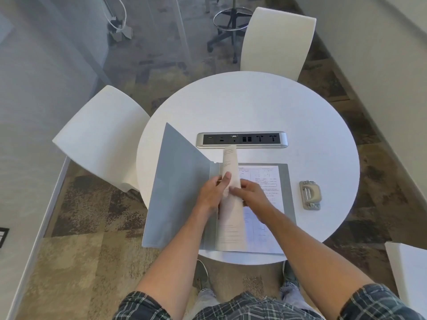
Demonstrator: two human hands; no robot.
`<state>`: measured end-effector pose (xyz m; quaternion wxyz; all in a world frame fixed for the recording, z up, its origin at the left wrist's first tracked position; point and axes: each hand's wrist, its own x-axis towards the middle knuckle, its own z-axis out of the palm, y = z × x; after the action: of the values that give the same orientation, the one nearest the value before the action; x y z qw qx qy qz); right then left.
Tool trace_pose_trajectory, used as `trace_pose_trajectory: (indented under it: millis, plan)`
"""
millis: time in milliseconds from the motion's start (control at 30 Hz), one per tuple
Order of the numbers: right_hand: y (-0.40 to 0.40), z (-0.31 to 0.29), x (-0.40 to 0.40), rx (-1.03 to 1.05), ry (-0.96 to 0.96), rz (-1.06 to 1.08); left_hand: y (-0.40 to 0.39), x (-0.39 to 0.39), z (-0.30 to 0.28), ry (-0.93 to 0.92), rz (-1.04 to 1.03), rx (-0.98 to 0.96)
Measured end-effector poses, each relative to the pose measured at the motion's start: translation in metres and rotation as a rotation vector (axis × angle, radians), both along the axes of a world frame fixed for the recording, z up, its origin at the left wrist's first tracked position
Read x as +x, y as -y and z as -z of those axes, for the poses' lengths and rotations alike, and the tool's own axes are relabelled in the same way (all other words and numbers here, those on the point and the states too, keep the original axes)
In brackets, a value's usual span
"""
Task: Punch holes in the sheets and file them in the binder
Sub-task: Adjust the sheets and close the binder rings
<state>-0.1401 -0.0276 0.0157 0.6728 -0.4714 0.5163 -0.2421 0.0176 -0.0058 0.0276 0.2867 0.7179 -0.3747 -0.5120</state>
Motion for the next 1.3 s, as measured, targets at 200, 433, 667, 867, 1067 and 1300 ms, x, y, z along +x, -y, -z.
trace_pose_trajectory:
  millis: [200,433,667,867,1067,1300]
  plan:
    - [-0.002,0.003,-0.003,0.054,0.106,-0.346,0.001,0.008,-0.017,0.185,-0.035,0.017]
    - [-0.001,0.041,-0.032,-0.064,-0.664,0.1,-0.003,0.028,-0.037,0.502,0.061,0.011]
    - [-0.011,0.051,-0.022,0.11,-1.112,0.054,0.001,0.053,-0.062,0.815,0.128,-0.011]
    - [-0.022,0.048,-0.007,0.166,-1.182,0.159,-0.006,0.067,-0.061,0.909,0.12,0.032]
    - [-0.025,0.052,-0.01,0.139,-1.221,0.231,-0.015,0.074,-0.058,0.922,0.109,0.054]
    - [-0.018,0.05,-0.018,0.194,-1.177,0.276,-0.016,0.074,-0.062,0.897,0.089,0.003]
